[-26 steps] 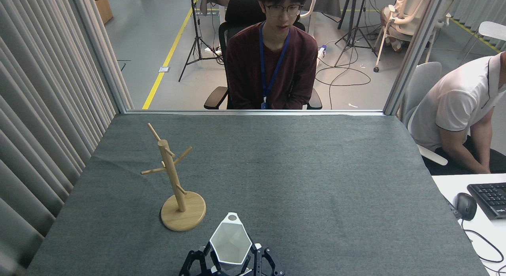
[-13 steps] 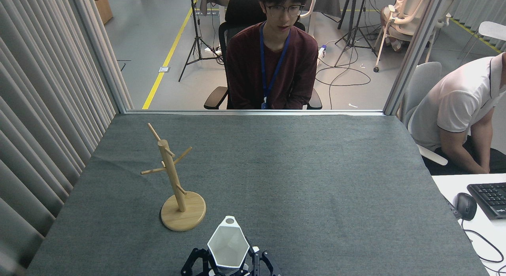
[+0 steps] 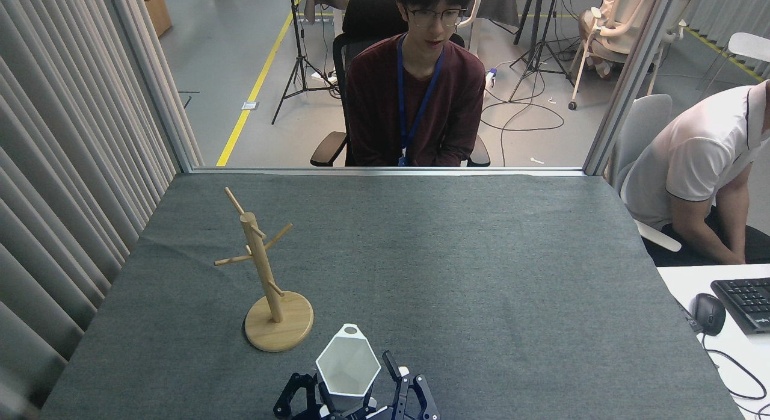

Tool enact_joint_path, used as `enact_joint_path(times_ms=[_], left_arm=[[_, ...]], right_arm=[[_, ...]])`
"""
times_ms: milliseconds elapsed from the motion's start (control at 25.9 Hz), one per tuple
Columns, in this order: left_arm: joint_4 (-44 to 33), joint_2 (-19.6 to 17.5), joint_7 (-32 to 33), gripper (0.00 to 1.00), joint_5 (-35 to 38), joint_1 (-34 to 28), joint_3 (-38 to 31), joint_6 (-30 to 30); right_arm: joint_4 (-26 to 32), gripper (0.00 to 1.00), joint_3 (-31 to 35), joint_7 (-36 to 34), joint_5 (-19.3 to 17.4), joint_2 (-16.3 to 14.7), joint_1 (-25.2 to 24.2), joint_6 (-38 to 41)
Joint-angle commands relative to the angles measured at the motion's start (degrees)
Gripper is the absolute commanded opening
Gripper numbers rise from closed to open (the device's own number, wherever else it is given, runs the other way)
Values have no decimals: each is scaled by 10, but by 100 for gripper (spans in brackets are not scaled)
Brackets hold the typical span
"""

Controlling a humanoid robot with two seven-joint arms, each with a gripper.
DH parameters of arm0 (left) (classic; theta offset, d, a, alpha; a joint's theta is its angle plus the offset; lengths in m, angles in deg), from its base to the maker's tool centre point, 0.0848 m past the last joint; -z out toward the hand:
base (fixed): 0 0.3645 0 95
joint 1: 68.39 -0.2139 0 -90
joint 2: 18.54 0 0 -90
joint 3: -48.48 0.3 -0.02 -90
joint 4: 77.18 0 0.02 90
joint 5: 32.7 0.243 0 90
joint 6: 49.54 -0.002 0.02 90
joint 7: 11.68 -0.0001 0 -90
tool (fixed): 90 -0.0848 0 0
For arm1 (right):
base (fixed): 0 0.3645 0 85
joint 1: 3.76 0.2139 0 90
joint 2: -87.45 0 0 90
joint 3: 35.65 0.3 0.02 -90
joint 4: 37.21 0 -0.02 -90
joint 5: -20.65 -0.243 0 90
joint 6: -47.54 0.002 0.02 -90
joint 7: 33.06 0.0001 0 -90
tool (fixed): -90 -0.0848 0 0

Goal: Hang cup on storage rack
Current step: 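Carry the cup with the left gripper toward the wooden stand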

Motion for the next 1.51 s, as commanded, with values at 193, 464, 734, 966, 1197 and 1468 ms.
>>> enact_joint_path(times_ms=[193, 464, 734, 966, 1197, 1468], left_arm=[[1, -2, -8, 57, 0, -1, 0, 1], [5, 3, -8, 57, 0, 0, -1, -12], [3, 1, -8, 57, -2, 7, -6, -46], [1, -7, -20, 57, -2, 0, -36, -77], [12, -9, -18, 56, 8, 34, -78, -209], [92, -7, -17, 46, 85, 92, -162, -285]], right_arm=[[54, 99, 74, -31, -58, 12, 27, -23], [-2, 99, 235, 0, -157, 4, 45, -27], [-33, 99, 242, 8, -141, -39, 12, -30], [-45, 99, 243, 8, -101, -44, -3, -31], [-55, 99, 243, 11, -94, -52, 0, -30], [-62, 99, 243, 12, -93, -54, 5, -29]])
